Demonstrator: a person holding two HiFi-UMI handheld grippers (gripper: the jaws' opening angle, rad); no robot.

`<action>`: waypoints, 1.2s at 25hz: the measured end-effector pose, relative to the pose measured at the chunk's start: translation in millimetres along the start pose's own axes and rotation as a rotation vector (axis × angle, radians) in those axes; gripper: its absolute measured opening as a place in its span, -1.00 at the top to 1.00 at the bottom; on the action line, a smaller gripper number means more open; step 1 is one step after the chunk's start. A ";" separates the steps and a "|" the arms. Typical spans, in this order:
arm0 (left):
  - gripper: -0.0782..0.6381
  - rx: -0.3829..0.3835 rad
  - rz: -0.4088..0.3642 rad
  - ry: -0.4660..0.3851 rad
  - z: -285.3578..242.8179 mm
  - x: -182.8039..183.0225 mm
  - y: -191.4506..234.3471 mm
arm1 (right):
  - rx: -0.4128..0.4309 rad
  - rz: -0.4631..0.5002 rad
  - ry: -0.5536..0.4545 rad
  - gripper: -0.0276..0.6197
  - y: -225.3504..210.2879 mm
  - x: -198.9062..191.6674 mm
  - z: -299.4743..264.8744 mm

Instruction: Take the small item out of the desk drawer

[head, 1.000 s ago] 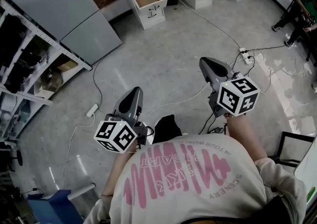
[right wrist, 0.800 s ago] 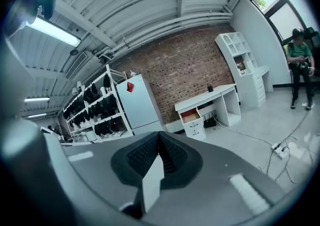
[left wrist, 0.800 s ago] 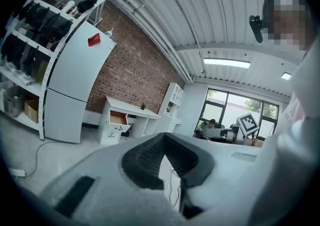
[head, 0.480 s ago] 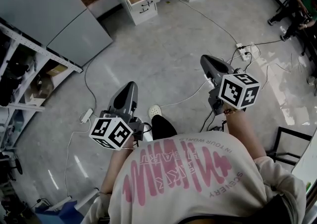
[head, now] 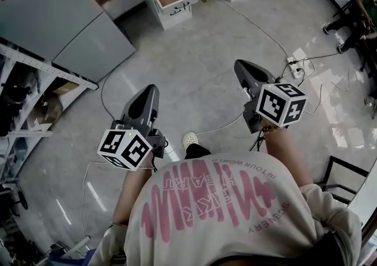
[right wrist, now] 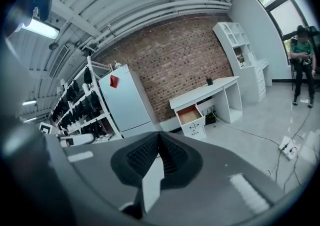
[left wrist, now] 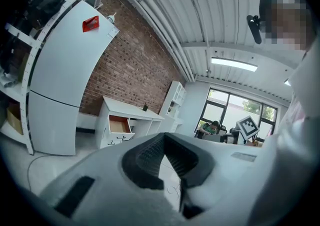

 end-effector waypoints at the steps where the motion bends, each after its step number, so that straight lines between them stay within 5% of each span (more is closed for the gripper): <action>1: 0.78 0.001 -0.001 0.000 -6.0 4.5 7.6 | 0.001 -0.002 -0.003 0.88 -1.8 2.8 -10.6; 9: 0.78 0.021 0.007 0.016 -42.3 28.2 68.6 | 0.001 -0.036 -0.008 0.88 -15.9 13.5 -86.1; 20: 0.77 -0.006 0.001 -0.018 -52.9 36.6 83.1 | 0.012 -0.034 -0.023 0.87 -12.1 15.9 -111.6; 30: 0.78 0.004 0.088 -0.007 -88.2 34.8 103.7 | 0.002 -0.064 0.022 0.87 -34.4 18.0 -144.2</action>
Point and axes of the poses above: the fingertips, and each gripper's own axes: z backward along the fingers, y to its left, x out of its top, the point moved 5 cm from there along z, backward along the fingers, and after that the axes turned 15 degrees about x, right-handed, at the moved point
